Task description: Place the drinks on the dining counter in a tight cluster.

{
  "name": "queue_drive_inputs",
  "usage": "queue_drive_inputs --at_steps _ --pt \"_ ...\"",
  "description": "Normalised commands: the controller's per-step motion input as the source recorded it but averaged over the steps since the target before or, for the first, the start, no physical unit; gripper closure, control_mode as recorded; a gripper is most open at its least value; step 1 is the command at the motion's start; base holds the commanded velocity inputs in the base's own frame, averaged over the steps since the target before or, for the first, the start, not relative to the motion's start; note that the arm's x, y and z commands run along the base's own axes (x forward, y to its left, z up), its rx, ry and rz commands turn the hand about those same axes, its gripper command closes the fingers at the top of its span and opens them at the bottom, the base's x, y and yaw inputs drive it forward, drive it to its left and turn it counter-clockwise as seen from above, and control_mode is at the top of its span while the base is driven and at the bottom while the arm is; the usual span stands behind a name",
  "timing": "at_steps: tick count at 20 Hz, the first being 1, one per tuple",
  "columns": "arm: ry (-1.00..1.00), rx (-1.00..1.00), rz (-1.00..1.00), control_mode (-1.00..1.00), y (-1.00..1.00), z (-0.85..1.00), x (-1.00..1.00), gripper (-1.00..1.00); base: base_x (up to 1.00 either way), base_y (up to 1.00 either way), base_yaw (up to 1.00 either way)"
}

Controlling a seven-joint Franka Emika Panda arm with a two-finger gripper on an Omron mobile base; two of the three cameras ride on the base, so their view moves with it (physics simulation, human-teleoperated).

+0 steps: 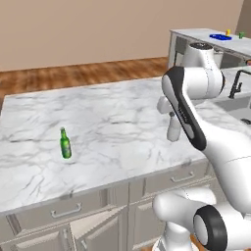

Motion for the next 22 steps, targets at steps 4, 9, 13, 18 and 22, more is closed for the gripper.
queue_drive_inputs --at_steps 4,9,13,18,22 --pt "0.0 0.0 0.0 1.0 0.0 0.0 0.0 1.0 0.0 -1.0 -0.07" --pt "0.0 0.0 0.0 1.0 0.0 0.0 0.0 1.0 0.07 -1.0 -0.03" --pt "0.0 0.0 0.0 1.0 0.0 0.0 0.0 1.0 0.1 -1.0 -0.01" --pt "0.0 0.0 0.0 1.0 0.0 0.0 0.0 1.0 0.02 -1.0 -0.02" --pt "0.0 0.0 0.0 1.0 0.0 0.0 0.0 1.0 0.07 -1.0 -0.02"
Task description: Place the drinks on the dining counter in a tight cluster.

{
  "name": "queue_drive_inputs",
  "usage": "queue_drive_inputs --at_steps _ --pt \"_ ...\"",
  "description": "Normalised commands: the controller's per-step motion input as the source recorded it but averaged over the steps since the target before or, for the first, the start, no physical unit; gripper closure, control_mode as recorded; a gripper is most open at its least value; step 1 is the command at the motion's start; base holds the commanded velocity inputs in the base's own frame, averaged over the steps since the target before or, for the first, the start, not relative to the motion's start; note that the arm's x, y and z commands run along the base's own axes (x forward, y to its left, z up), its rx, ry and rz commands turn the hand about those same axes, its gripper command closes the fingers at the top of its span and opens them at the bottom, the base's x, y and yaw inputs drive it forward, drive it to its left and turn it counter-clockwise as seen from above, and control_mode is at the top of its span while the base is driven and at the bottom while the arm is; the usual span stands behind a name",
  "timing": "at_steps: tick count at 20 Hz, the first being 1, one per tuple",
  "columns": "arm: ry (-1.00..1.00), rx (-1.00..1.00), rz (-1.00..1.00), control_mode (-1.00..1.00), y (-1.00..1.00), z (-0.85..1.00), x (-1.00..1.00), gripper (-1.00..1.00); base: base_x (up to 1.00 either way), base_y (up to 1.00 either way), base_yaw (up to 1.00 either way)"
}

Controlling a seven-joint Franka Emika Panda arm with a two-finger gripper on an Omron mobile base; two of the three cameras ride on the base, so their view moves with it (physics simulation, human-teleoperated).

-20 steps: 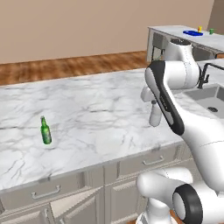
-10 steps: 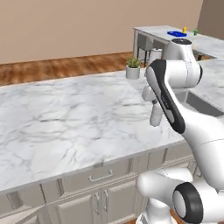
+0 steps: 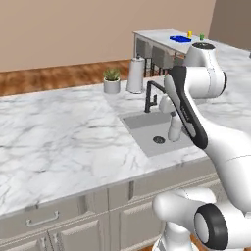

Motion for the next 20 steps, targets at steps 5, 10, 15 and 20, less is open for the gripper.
queue_drive_inputs --at_steps 5,10,15,20 --pt "0.0 0.0 0.0 1.0 0.0 0.0 0.0 1.0 -0.04 -1.0 -0.1" --pt "0.0 0.0 0.0 1.0 0.0 0.0 0.0 1.0 -0.06 -1.0 -0.22" --pt "0.0 0.0 0.0 1.0 0.0 0.0 0.0 1.0 0.0 -1.0 -0.23" --pt "0.0 0.0 0.0 1.0 0.0 0.0 0.0 1.0 0.11 -1.0 -0.09"
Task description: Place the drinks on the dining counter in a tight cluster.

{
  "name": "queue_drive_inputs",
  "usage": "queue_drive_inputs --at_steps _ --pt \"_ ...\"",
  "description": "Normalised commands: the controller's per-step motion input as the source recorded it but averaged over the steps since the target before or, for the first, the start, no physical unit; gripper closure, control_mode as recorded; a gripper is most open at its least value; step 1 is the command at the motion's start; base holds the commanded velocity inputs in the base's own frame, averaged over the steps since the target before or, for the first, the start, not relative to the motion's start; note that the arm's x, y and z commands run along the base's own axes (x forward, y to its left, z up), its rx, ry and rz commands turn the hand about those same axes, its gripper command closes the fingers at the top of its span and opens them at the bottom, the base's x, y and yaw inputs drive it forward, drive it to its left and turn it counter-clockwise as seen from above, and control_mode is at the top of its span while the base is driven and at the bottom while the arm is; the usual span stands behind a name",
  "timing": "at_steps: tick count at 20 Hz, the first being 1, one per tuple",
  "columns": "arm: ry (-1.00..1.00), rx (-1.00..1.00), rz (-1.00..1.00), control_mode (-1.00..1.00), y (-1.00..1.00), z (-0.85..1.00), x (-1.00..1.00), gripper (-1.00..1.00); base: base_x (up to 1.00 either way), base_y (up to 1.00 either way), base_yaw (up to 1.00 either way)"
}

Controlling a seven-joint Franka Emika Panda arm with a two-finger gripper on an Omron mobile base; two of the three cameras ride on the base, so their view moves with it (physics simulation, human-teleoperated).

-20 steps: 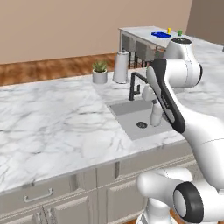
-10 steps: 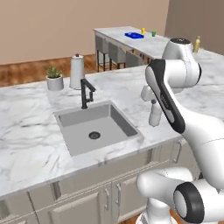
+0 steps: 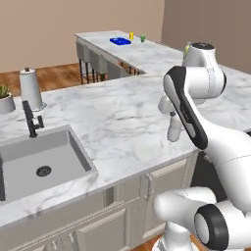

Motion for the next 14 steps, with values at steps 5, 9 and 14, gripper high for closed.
queue_drive_inputs --at_steps 5,9,14 --pt "0.0 0.0 0.0 1.0 0.0 0.0 0.0 1.0 0.14 -1.0 0.0" --pt "0.0 0.0 0.0 1.0 0.0 0.0 0.0 1.0 0.0 -1.0 0.0" --pt "0.0 0.0 0.0 1.0 0.0 0.0 0.0 1.0 0.0 -1.0 0.0"
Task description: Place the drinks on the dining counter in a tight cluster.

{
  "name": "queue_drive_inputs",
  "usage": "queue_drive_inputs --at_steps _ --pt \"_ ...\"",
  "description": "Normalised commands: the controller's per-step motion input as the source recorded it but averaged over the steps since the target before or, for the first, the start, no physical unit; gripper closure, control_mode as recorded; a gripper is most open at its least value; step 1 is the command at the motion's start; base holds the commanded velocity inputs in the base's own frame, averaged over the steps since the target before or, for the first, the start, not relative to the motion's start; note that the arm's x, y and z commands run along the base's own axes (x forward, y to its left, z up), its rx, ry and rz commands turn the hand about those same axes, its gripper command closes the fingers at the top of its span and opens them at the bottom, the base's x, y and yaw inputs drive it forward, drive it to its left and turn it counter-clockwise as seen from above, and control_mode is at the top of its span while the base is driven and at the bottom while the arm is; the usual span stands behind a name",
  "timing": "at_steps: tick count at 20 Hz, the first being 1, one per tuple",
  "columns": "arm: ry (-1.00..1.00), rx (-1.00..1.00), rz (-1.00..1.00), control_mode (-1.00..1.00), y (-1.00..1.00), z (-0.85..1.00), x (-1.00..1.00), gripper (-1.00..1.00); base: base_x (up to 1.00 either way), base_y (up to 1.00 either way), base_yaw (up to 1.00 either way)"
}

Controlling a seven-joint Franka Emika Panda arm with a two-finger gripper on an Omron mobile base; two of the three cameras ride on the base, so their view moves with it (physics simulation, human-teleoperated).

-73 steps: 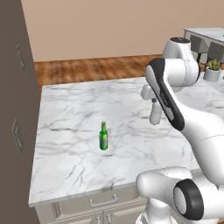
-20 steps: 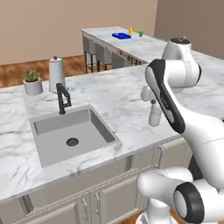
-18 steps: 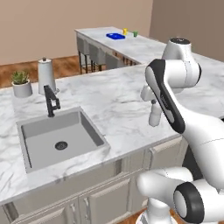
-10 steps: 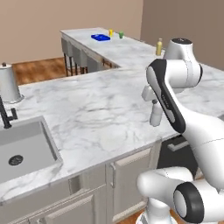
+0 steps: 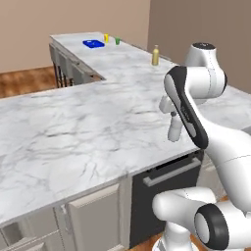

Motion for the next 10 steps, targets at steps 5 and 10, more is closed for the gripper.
queue_drive_inputs --at_steps 5,10 --pt "0.0 0.0 0.0 1.0 0.0 0.0 0.0 1.0 0.0 -1.0 0.0" --pt "0.0 0.0 0.0 1.0 0.0 0.0 0.0 1.0 0.0 -1.0 0.0"
